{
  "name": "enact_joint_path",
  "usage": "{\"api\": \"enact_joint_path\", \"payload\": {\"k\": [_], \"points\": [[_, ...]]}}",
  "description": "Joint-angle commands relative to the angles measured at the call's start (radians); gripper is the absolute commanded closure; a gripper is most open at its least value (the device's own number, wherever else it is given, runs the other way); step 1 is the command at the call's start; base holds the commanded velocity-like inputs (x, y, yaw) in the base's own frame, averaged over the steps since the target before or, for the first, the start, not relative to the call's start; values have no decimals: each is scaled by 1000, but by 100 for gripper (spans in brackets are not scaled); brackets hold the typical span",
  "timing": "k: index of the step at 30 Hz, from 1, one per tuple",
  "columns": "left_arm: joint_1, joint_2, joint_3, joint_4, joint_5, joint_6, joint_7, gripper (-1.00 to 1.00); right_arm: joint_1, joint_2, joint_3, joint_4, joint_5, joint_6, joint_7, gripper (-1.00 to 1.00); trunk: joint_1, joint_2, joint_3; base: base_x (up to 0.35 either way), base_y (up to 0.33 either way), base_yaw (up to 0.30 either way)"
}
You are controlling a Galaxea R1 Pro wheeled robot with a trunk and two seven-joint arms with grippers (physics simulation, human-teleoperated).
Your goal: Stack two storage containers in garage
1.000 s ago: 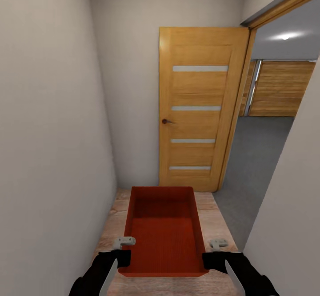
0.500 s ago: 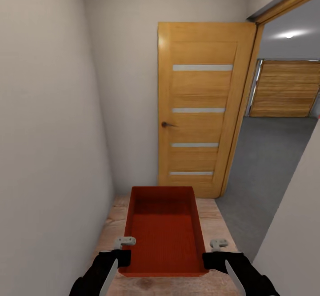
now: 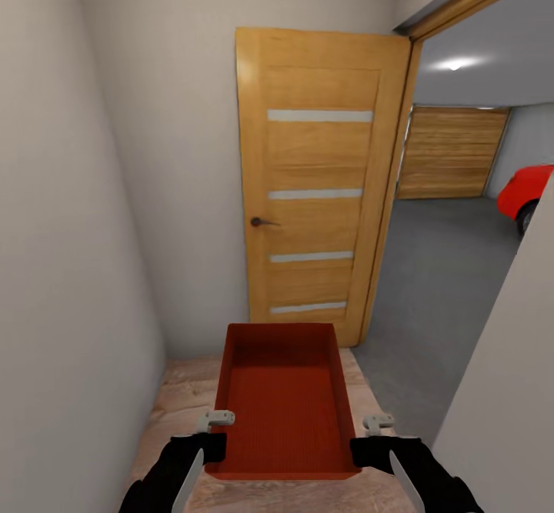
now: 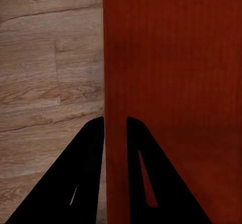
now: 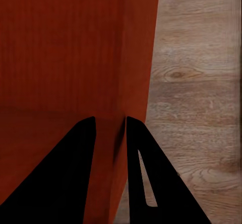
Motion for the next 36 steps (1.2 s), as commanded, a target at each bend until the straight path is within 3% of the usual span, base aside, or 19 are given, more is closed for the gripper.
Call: {"api": "enact_joint_path", "payload": {"k": [1,23,36], "points": [[0,1,4,-1,-29,7,6,100,-1,-5,8,-2,11,-56,-3,100,1,-1,-2,318,114,-275],[0,0,4,-1,-28,7,6,100,-1,-5,8,-2,11,-56,-3,100,1,-1,-2,285,159,-275],[0,1,4,-1,-21,7,6,100,-1,-5,8,-2,11,-56,-3,100,1,-1,-2,77,81,-275]]}}
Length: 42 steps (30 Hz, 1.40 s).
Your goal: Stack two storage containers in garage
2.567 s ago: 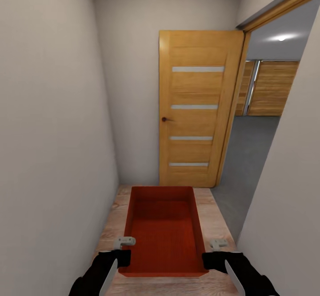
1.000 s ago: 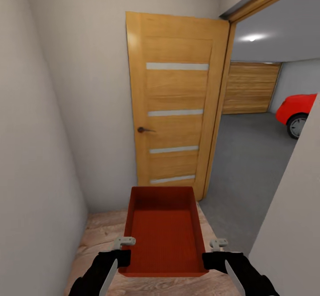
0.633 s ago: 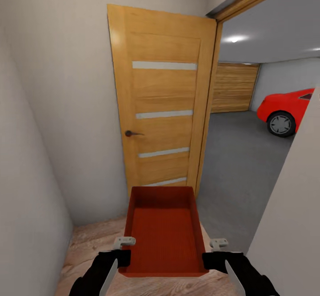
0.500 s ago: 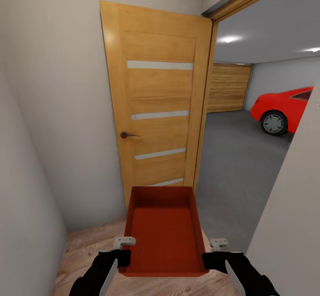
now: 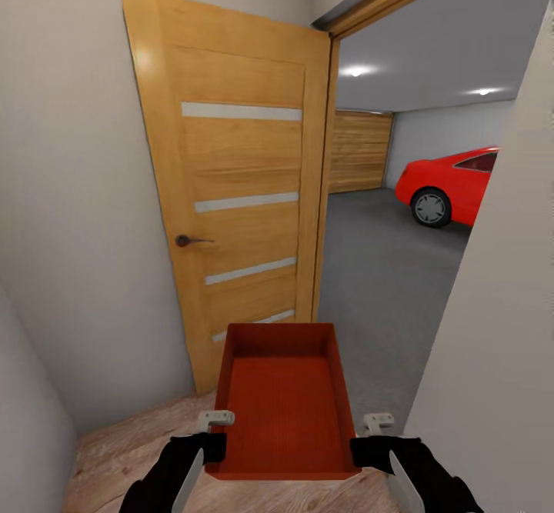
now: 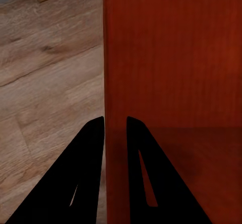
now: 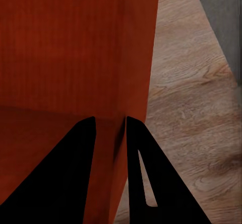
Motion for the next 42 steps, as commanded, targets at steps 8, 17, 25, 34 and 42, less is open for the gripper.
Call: {"api": "enact_joint_path", "payload": {"k": [8,17,25,34,42], "points": [[0,1,5,-1,-23,7,6,100,-1,-5,7,-2,10,-57,-4,100,1,-1,-2,138,267,-241],[0,1,5,-1,-24,7,6,100,-1,-5,7,-2,11,-57,-3,100,1,-1,-2,143,278,-214],[0,1,5,-1,-24,6,6,100,-1,-5,7,-2,10,-57,-3,100,1,-1,-2,156,203,-213],[0,0,5,-1,-21,6,6,100,-1,-5,7,-2,10,-57,-3,100,1,-1,-2,15,10,-207],[0,1,5,-1,-22,6,6,100,-1,-5,7,-2,10,-57,-3,100,1,-1,-2,216,102,-204]]}}
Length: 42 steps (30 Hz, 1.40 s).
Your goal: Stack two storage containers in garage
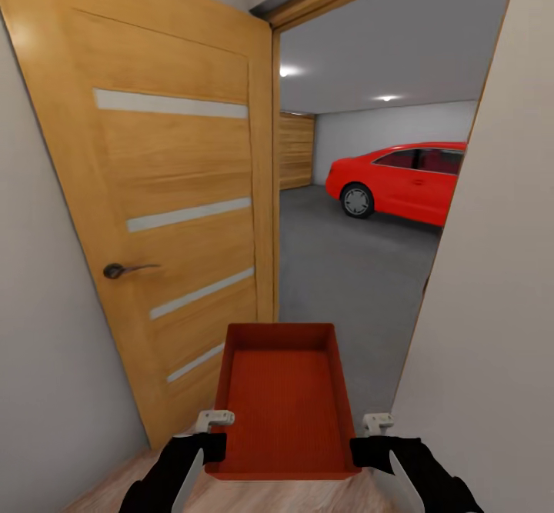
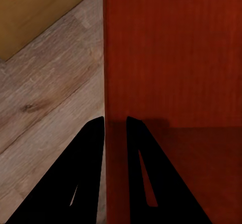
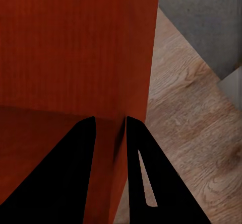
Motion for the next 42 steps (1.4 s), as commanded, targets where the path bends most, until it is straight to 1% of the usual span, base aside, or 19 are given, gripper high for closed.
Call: {"api": "enact_joint_path", "payload": {"k": [1,14,25,42], "points": [[0,1,5,-1,-22,7,6,100,-1,-5,8,-2,10,-56,-4,100,1,-1,-2,270,128,-211],[0,1,5,-1,-21,7,6,100,-1,-5,8,-2,10,-56,-3,100,1,-1,-2,266,127,-212],[0,1,5,-1,-22,7,6,100,-1,-5,8,-2,10,-56,-3,100,1,-1,-2,36,20,-212],[0,1,5,-1,-23,8,6,100,-1,-5,8,-2,10,-56,-4,100,1,-1,-2,222,192,-210]]}}
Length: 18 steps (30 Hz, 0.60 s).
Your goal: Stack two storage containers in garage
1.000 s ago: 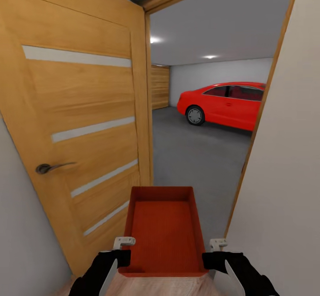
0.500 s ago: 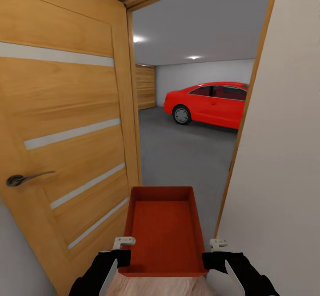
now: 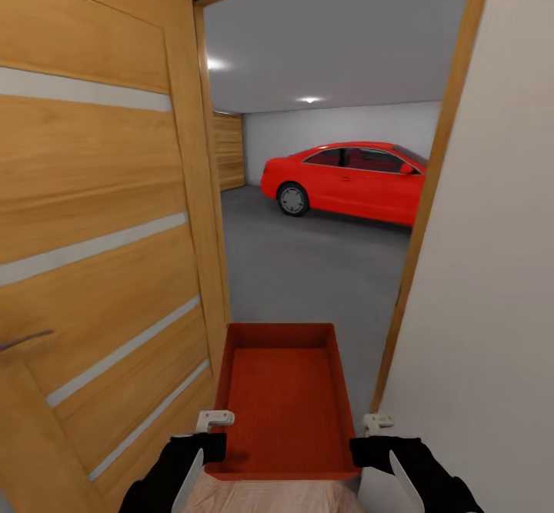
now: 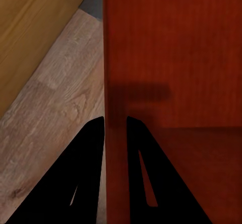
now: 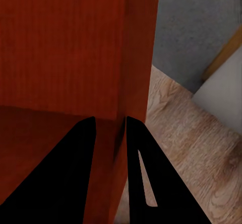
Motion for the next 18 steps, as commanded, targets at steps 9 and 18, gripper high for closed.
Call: {"api": "enact_joint_path", "payload": {"k": [9,18], "points": [[0,1,5,-1,-23,7,6,100,-1,-5,8,-3,10,-57,-3,100,1,-1,-2,177,248,-135],[0,1,5,-1,-23,7,6,100,-1,-5,8,-3,10,-57,-3,100,1,-1,-2,113,280,-6]]}}
